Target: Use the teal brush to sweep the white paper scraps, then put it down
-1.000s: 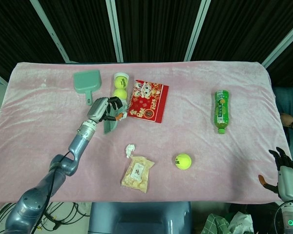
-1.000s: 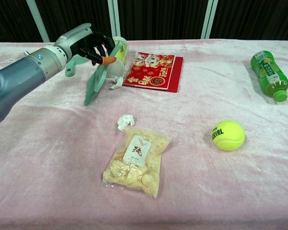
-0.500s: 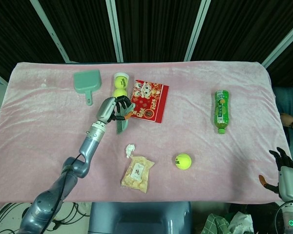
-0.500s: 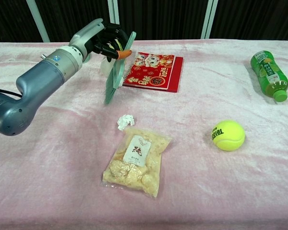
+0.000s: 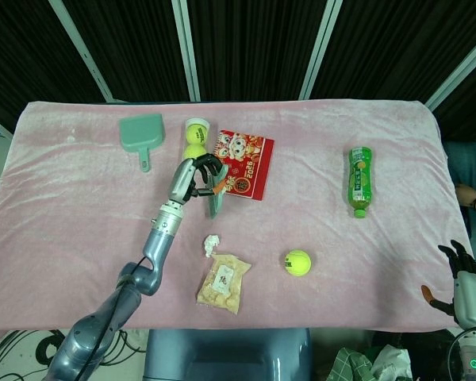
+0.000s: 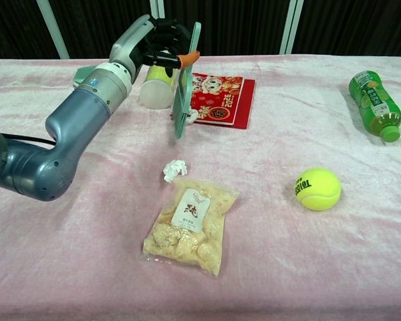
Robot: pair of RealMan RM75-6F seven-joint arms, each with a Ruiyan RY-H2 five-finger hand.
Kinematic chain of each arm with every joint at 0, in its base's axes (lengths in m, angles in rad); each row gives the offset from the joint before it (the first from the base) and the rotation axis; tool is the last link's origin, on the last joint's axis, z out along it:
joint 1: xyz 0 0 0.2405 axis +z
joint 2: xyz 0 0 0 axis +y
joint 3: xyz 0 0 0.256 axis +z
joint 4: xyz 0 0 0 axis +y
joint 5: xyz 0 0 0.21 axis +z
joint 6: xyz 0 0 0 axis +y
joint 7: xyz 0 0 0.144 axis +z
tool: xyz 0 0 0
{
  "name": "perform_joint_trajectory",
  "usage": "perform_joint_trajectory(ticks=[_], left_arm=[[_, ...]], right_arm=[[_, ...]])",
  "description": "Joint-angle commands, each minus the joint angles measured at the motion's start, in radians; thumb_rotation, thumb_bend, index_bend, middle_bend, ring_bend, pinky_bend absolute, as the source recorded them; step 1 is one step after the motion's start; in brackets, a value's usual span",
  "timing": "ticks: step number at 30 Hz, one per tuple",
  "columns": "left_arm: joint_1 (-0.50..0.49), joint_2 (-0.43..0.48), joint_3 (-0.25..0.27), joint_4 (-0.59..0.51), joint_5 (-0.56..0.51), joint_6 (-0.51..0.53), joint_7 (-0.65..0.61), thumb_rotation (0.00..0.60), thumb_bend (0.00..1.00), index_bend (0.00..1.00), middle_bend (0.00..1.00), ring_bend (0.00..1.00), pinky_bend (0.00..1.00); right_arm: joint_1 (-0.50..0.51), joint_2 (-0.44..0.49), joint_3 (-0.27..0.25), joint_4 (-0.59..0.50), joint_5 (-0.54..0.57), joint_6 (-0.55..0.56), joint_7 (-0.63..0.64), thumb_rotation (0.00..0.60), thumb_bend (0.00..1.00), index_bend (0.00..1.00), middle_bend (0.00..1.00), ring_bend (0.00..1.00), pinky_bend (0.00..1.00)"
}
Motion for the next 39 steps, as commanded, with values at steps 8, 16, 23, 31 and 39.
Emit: perform_joint_trajectory(ticks=[8,16,23,31,39], left_arm=[[-0.023,0.185,-0.162,-0.382,-0.096,-0.106,-0.427,0.600,0.42,0.86,0.79,0.51,0.67],[0.058,0.461,-0.016,-0.695,0.067,-0.137,-0.242,0.600,0.42,0.85,0.79,0.51,0.66],[0.080,0.630,0.096,-0.803,0.132,-0.174,0.256,0.600,0.42,0.85,0.79,0.51,0.65],[0.123,0.796,0.158,-0.986,0.077,-0.261,0.638,0.600,0.42,0.85,0.79,0.51,0.64],[0.145,0.872,0.214,-1.020,0.057,-0.319,0.816,0.600,0.42,0.86,0.79,0.51,0.63]], right_arm=[[-0.002,0.002,-0.003,0.000,-0.008,0.001,0.006,0.600,0.19,0.20,0.07,0.14,0.18],[-0.003,0.001,-0.002,0.000,-0.007,0.003,0.003,0.600,0.19,0.20,0.07,0.14,0.18],[-0.001,-0.002,-0.002,0.001,-0.005,0.001,-0.004,0.600,0.19,0.20,0.07,0.14,0.18],[-0.002,-0.003,-0.002,-0.002,-0.001,0.002,-0.009,0.600,0.19,0.20,0.07,0.14,0.18],[0.000,-0.004,-0.001,-0.002,0.002,-0.002,-0.009,0.600,0.19,0.20,0.07,0.14,0.18]])
